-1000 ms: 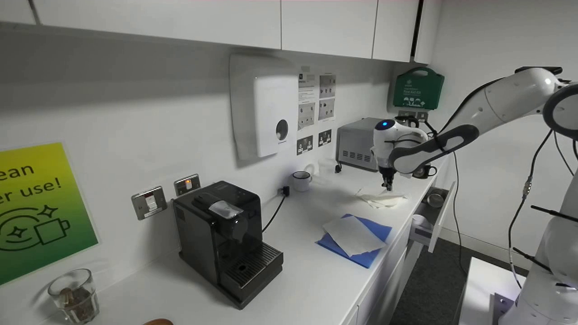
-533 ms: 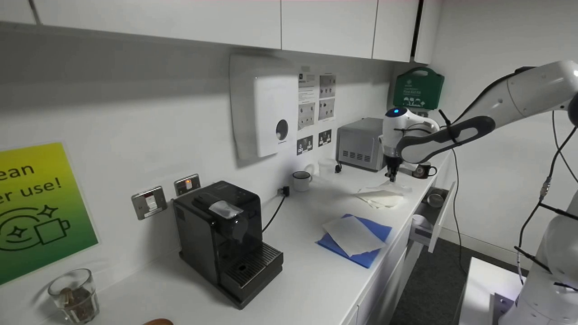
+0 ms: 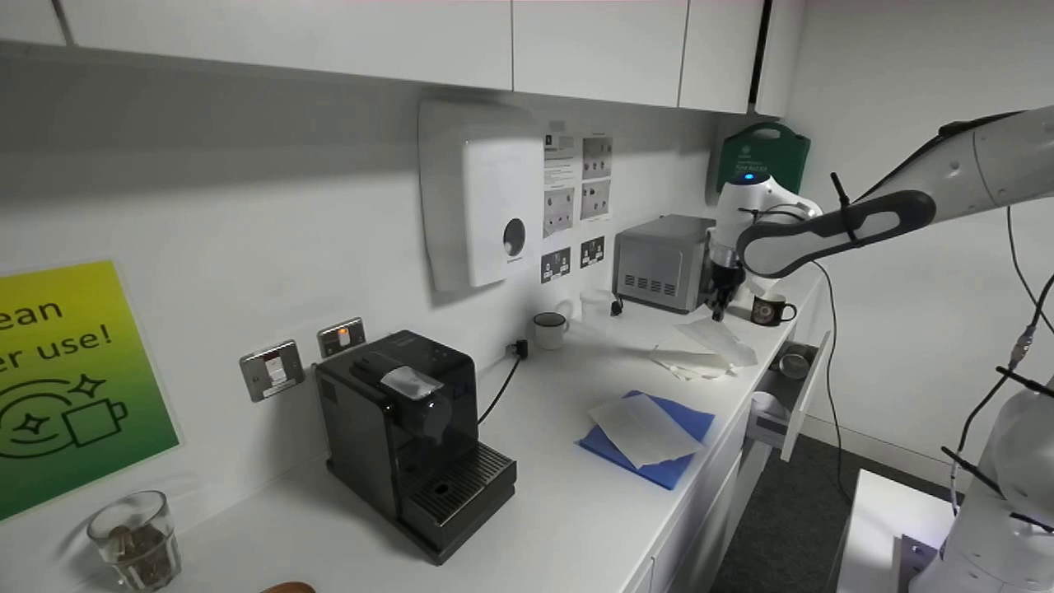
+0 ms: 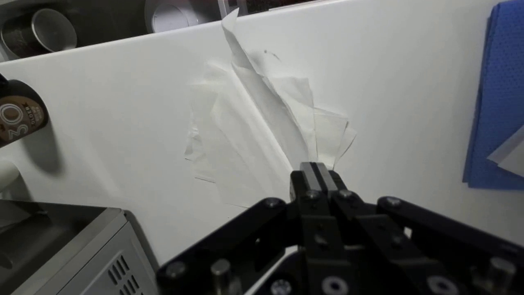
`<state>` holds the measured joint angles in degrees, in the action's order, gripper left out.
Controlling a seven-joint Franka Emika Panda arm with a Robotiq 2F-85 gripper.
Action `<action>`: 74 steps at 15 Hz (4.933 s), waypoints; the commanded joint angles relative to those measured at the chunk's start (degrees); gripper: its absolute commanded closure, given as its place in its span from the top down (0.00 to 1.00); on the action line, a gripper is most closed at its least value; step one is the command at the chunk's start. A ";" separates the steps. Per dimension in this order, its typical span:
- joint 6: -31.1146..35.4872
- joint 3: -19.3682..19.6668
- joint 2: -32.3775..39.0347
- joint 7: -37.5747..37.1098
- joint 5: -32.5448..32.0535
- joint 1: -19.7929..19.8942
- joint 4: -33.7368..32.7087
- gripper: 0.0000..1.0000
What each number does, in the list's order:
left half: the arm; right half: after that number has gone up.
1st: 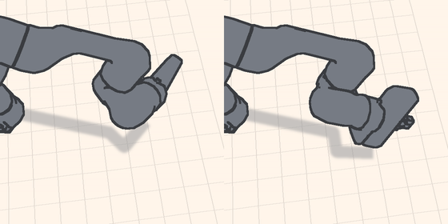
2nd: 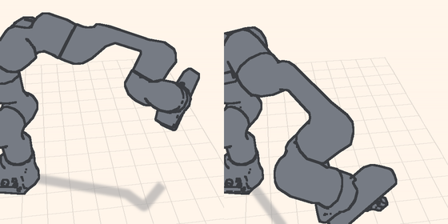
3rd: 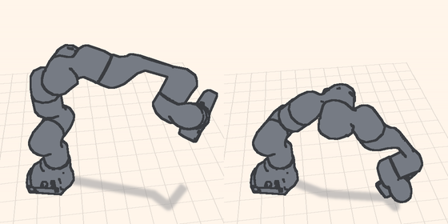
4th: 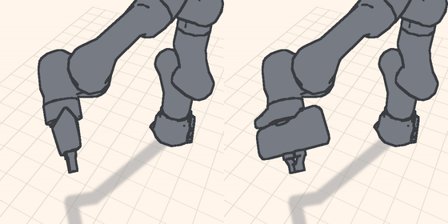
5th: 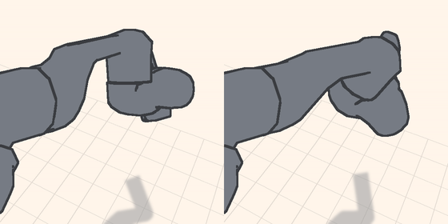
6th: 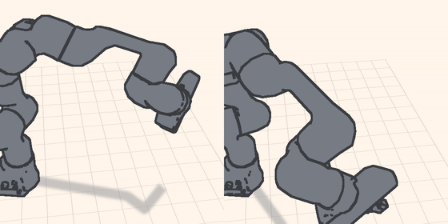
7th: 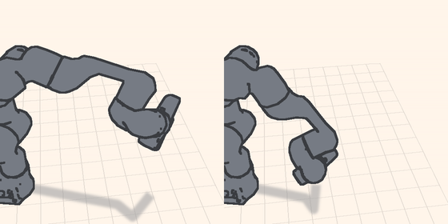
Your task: Place the white napkins on the blue placemat
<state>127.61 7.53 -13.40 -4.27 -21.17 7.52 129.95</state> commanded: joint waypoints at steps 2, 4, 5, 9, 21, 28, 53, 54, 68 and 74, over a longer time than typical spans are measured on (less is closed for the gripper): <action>-0.90 -3.71 -5.25 -5.18 -0.20 -0.20 3.34 0.00; -1.59 -6.21 -6.09 -7.70 -1.21 -0.66 3.75 0.00; -1.96 -7.40 -6.25 -8.73 -1.51 -0.91 3.77 0.00; -5.06 -12.04 -5.55 -13.04 -2.60 -2.19 2.23 0.00; -11.99 -18.75 -3.84 -20.61 -3.35 -5.83 -3.26 0.00; -17.67 -21.47 1.56 -24.29 -3.35 -8.01 -7.97 0.00; -32.80 -18.69 20.02 -28.61 0.27 -16.29 -28.72 0.00; -33.16 -18.57 20.43 -28.79 0.14 -16.62 -29.24 0.26; -34.46 -17.18 18.33 -25.30 -0.90 -17.67 -29.22 1.00; -28.01 -14.71 9.28 -15.32 -7.78 -14.91 -20.75 1.00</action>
<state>94.92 -9.03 2.69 -24.88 -26.83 -8.97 102.23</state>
